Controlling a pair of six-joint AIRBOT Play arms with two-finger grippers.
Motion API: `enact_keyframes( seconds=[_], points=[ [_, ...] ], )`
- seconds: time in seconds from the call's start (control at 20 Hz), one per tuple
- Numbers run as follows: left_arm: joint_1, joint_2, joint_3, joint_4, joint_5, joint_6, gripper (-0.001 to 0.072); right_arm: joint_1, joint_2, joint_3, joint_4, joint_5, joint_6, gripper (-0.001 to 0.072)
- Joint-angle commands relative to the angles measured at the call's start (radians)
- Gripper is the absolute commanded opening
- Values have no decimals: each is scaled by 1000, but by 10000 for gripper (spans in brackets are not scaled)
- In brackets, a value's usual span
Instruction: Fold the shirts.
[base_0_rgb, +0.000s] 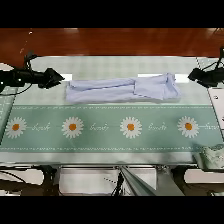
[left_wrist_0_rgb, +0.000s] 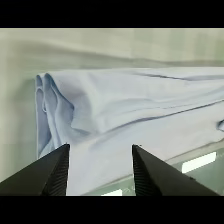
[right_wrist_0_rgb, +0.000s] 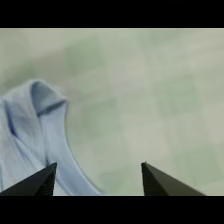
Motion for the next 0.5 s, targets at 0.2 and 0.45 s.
enact_keyframes(
  seconds=[0.2, 0.45],
  points=[
    [-35, 51, 1, 0, -122, -19, 444, -53, -137, 1, 279, 158, -66, 605],
    [-67, 54, 1, -1, -137, -19, 443, 11, -218, 1, 498, 118, -132, 606]
  ],
)
